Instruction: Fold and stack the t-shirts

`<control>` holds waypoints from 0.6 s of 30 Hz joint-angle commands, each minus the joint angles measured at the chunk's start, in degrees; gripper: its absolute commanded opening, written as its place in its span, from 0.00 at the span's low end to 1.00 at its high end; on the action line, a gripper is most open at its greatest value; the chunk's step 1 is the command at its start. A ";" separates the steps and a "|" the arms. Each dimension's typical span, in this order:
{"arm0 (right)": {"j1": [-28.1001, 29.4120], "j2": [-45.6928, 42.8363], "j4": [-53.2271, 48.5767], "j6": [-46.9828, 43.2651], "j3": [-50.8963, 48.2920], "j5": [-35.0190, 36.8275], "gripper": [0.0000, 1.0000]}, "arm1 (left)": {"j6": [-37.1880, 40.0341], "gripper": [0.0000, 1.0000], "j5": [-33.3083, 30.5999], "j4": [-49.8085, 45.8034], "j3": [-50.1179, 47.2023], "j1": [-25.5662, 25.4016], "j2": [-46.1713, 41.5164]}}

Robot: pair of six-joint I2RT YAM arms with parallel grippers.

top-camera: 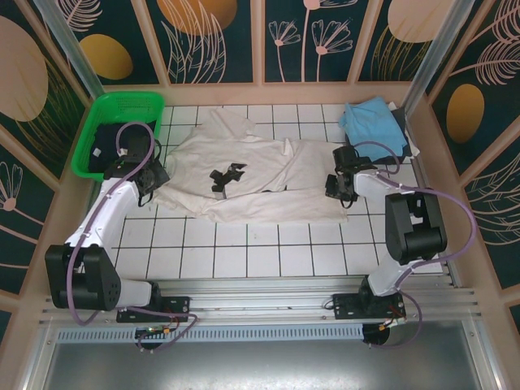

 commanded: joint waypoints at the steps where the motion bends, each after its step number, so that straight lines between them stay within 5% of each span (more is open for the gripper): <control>1: 0.46 2.11 2.66 0.76 3.06 -0.04 0.28 | 1.00 0.00 0.71 1.27 0.90 0.37 1.07; 9: 2.82 6.20 -0.49 0.66 11.71 3.80 0.28 | 0.98 0.00 7.60 5.98 8.13 0.29 10.21; 18: 2.78 3.16 -2.86 1.78 6.39 7.13 0.29 | 1.92 0.00 3.15 4.65 9.01 0.26 13.08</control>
